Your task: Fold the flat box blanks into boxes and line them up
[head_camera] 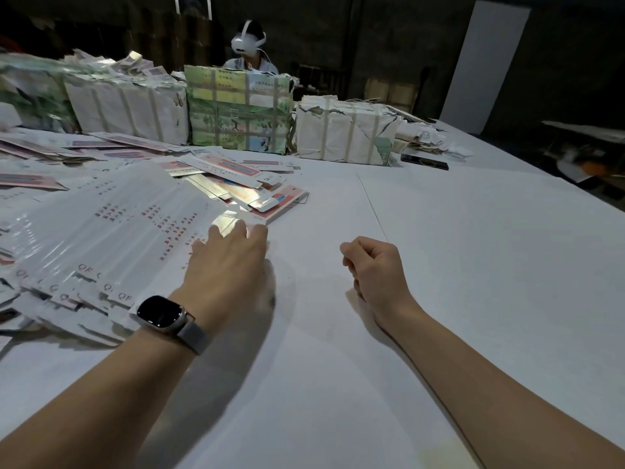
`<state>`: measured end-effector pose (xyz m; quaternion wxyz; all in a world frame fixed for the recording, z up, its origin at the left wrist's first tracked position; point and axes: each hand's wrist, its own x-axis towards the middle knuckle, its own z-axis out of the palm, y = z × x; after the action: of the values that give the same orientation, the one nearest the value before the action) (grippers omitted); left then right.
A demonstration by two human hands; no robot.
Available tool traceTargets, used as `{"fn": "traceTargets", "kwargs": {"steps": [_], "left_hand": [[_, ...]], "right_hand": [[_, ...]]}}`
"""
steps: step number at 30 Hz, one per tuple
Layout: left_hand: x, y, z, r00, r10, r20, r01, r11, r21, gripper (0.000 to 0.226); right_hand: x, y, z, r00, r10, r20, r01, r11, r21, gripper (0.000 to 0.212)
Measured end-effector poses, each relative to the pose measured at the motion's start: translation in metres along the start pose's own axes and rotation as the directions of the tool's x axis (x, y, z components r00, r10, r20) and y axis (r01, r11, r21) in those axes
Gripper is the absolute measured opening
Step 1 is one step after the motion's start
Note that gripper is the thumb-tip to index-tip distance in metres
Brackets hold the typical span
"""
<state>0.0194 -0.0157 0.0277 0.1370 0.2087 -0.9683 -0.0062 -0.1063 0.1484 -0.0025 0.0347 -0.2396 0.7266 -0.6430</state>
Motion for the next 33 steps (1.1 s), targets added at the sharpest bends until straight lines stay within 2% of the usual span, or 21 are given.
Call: {"fn": "traceTargets", "kwargs": {"steps": [3, 6, 10, 11, 13, 15, 16, 18, 20, 21, 22, 23, 26, 27, 30, 33], "left_hand": [[0.000, 0.002, -0.004, 0.997, 0.017, -0.076, -0.019, 0.999, -0.026, 0.043], [-0.002, 0.006, -0.009, 0.996, 0.035, -0.084, -0.036, 0.999, -0.007, 0.044], [-0.005, 0.011, -0.023, 0.993, 0.071, -0.099, -0.079, 0.993, -0.084, 0.051], [-0.003, 0.011, -0.029, 0.988, 0.074, -0.139, -0.086, 0.993, -0.083, 0.051], [0.004, 0.009, -0.042, 0.945, 0.108, -0.309, -0.145, 0.984, -0.100, 0.059], [0.017, 0.013, -0.060, 0.872, 0.137, -0.470, -0.252, 0.948, -0.192, 0.062], [0.025, 0.016, -0.069, 0.857, 0.110, -0.504, -0.284, 0.916, -0.283, 0.061], [0.042, 0.026, -0.080, 0.908, 0.031, -0.419, -0.285, 0.779, -0.559, 0.056], [0.049, 0.036, -0.076, 0.971, 0.000, -0.239, -0.204, 0.520, -0.830, 0.041], [0.050, 0.041, -0.069, 0.987, -0.010, -0.160, -0.143, 0.403, -0.904, 0.030], [0.048, 0.046, -0.060, 0.994, -0.021, -0.110, -0.097, 0.329, -0.939, 0.020], [0.047, 0.049, -0.049, 0.995, -0.041, -0.087, -0.072, 0.289, -0.955, 0.012], [0.048, 0.050, -0.022, 0.993, -0.108, -0.044, -0.016, 0.250, -0.968, 0.013], [0.047, 0.049, -0.019, 0.992, -0.122, -0.030, 0.000, 0.236, -0.972, 0.006], [0.044, 0.048, -0.014, 0.997, -0.075, -0.017, 0.000, 0.215, -0.977, 0.053], [0.041, 0.049, -0.016, 0.996, 0.069, 0.061, 0.051, 0.136, -0.989, 0.068]], "right_hand": [[0.000, 0.001, 0.000, 1.000, 0.002, 0.004, -0.002, 1.000, 0.000, 0.042], [-0.001, 0.001, 0.000, 1.000, 0.006, 0.009, -0.006, 1.000, -0.004, 0.040], [-0.002, -0.001, 0.000, 1.000, 0.018, 0.007, -0.018, 1.000, -0.001, 0.044], [-0.002, -0.002, 0.000, 1.000, 0.021, 0.004, -0.021, 1.000, 0.006, 0.044], [-0.004, -0.005, 0.000, 0.999, 0.038, -0.025, -0.037, 0.999, 0.041, 0.043], [-0.004, -0.008, 0.000, 0.995, 0.062, -0.083, -0.054, 0.994, 0.096, 0.041], [-0.004, -0.009, 0.000, 0.991, 0.077, -0.112, -0.063, 0.990, 0.125, 0.040], [-0.003, -0.011, -0.003, 0.983, 0.099, -0.153, -0.071, 0.981, 0.178, 0.041], [-0.003, -0.010, -0.005, 0.979, 0.091, -0.180, -0.050, 0.974, 0.221, 0.042], [-0.004, -0.009, -0.005, 0.978, 0.076, -0.196, -0.029, 0.972, 0.232, 0.042], [-0.004, -0.009, -0.005, 0.975, 0.064, -0.211, -0.012, 0.971, 0.238, 0.042], [-0.004, -0.009, -0.005, 0.973, 0.057, -0.224, -0.001, 0.970, 0.244, 0.043], [-0.001, -0.012, -0.005, 0.962, 0.045, -0.269, 0.024, 0.969, 0.245, 0.044], [0.001, -0.013, -0.006, 0.959, 0.047, -0.280, 0.027, 0.967, 0.253, 0.043], [0.005, -0.011, -0.010, 0.953, 0.057, -0.297, 0.028, 0.962, 0.273, 0.042], [0.005, -0.014, -0.011, 0.954, 0.023, -0.300, 0.059, 0.963, 0.264, 0.040]]}}
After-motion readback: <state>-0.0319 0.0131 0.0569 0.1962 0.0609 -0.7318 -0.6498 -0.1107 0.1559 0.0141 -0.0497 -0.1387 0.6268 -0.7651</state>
